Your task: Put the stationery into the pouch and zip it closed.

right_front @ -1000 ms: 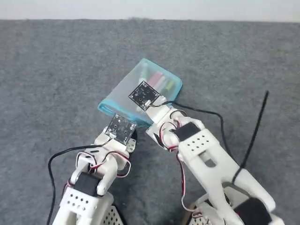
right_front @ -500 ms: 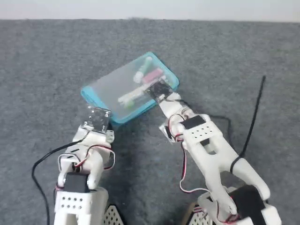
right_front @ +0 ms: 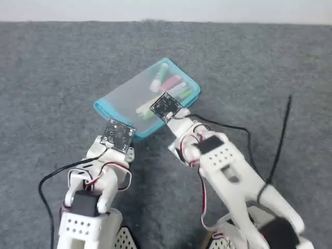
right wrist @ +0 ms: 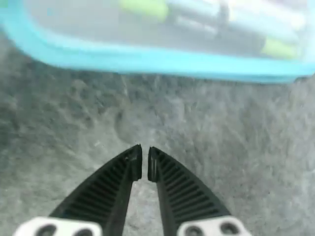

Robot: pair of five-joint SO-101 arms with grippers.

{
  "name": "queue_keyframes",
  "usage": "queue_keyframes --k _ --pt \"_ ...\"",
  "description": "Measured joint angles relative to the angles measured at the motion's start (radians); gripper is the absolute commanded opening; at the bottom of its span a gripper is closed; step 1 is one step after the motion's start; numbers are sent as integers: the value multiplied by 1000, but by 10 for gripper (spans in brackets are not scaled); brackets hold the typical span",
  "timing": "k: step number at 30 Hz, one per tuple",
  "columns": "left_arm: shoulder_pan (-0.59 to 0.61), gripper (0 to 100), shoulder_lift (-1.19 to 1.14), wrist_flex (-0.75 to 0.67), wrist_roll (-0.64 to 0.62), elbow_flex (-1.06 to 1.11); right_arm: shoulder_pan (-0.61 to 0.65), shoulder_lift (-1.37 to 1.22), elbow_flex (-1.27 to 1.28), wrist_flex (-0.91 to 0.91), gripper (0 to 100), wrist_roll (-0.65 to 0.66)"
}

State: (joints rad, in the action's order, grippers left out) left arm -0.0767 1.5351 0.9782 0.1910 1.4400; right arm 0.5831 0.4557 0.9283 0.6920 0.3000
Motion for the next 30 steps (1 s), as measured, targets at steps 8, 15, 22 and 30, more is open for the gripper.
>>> queue_keyframes --k 8,15,22,30 --pt "-173 9 0 192 35 -270 18 351 192 -38 191 0" --pt "-199 9 0 198 37 -293 176 614 307 -35 191 2" --pt "-199 9 0 198 37 -293 235 632 321 -87 190 31" --pt "-101 9 0 198 40 -293 241 428 321 -373 110 38"
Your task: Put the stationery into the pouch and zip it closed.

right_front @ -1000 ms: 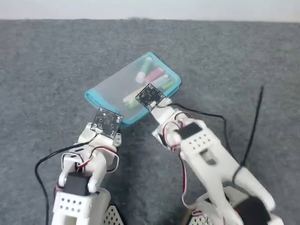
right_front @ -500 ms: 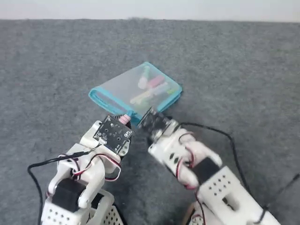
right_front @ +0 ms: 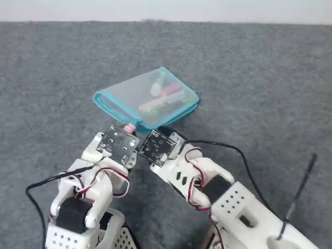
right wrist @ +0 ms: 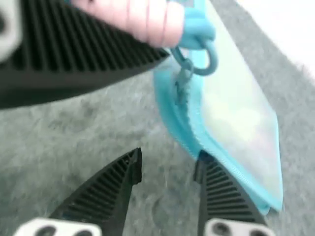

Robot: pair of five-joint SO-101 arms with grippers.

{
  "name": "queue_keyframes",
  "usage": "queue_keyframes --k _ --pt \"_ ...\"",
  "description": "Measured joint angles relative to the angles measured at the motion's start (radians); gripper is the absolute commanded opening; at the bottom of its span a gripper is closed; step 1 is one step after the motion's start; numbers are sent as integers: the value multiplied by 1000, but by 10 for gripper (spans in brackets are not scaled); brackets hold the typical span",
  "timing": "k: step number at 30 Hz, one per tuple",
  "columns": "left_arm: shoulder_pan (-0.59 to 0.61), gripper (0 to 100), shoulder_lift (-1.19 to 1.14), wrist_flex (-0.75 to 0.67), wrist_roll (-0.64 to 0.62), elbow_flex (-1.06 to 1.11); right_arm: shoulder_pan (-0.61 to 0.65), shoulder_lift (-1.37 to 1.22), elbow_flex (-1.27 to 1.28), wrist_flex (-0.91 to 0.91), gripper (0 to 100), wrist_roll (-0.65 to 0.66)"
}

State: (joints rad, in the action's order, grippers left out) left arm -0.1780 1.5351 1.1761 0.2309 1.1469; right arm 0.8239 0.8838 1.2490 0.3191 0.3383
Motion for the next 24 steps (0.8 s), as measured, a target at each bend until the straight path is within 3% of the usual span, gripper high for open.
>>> queue_keyframes --k 5,15,24 --pt "23 9 0 0 0 0 -6 -57 -2 -58 113 0" --pt "23 9 0 0 0 0 -48 153 -6 183 128 40" --pt "23 9 0 23 15 -15 -46 186 -6 178 191 89"
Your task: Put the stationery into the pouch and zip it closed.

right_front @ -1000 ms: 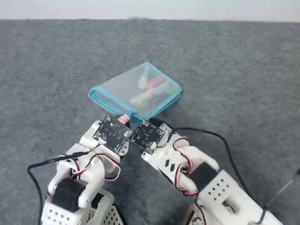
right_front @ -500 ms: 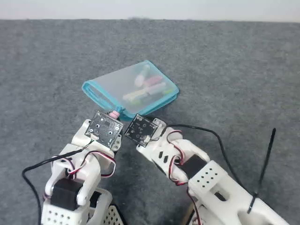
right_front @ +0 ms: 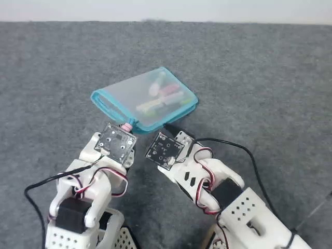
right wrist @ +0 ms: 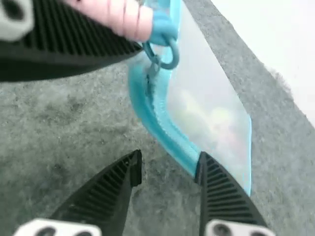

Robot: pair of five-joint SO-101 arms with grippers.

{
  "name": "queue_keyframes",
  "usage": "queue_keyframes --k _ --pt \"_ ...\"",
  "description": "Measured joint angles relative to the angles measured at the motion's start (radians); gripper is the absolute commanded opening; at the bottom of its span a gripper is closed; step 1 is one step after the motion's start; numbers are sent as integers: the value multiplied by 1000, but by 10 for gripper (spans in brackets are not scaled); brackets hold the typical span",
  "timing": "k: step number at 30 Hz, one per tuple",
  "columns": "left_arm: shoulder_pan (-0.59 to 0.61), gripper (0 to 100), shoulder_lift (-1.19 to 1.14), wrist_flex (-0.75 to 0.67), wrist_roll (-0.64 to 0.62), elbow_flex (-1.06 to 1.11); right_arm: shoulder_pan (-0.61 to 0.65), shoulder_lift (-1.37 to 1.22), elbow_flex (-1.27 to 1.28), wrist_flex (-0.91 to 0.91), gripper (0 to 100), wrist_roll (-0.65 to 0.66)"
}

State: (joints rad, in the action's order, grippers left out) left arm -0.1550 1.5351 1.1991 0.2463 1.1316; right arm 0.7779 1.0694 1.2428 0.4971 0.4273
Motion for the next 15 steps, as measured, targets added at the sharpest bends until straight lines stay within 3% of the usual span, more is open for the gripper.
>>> queue_keyframes --k 15 --pt "-69 9 0 91 80 -40 -11 -308 -87 -192 191 58"
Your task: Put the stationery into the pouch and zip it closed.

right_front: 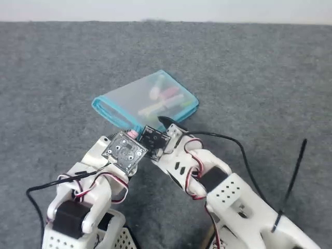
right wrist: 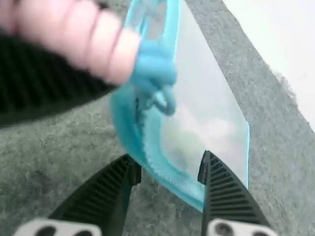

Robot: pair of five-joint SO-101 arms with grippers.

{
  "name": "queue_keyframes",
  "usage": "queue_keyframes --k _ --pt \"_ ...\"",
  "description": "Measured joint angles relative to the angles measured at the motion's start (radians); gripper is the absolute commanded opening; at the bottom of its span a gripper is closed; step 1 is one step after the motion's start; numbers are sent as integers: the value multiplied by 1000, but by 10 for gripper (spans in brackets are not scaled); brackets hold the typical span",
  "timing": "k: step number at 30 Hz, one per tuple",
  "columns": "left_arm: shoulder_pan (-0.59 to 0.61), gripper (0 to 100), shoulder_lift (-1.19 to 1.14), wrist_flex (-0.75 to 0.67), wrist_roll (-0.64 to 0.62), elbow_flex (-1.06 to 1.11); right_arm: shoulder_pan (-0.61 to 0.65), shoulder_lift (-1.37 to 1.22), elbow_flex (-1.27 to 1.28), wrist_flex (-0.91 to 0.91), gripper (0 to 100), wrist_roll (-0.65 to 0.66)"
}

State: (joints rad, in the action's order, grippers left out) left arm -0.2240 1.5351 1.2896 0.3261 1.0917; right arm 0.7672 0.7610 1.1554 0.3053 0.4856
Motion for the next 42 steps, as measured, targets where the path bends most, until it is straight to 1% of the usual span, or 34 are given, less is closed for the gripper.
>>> queue_keyframes --k 1,3,7,8,13,17,20,24,29,31,35,37,42 --pt "0 9 2 6 0 -9 0 -15 -20 -8 188 0" --pt "0 9 3 18 -3 -28 0 -34 -48 -17 153 0" --pt "0 9 3 23 3 -34 0 -60 -72 -43 9 0" --pt "0 9 3 23 6 -34 0 -64 -72 -52 3 0" --pt "0 9 6 23 8 -34 -6 -64 -72 -69 7 2" --pt "2 9 6 23 8 -34 -32 -63 -86 28 7 2" --pt "58 9 6 2 11 -21 -71 -55 -98 130 6 2" --pt "146 9 5 -54 -34 20 -103 -37 -117 222 6 2" --pt "230 9 3 -80 -78 84 -137 -35 -57 229 6 2" --pt "261 9 5 -95 -81 110 -186 -71 -9 239 6 8" --pt "275 9 5 -127 -80 133 -230 -64 -2 244 6 14" --pt "275 9 6 -127 -80 133 -222 -60 -2 244 7 12" --pt "216 9 6 -127 -80 133 -103 60 0 301 9 0"
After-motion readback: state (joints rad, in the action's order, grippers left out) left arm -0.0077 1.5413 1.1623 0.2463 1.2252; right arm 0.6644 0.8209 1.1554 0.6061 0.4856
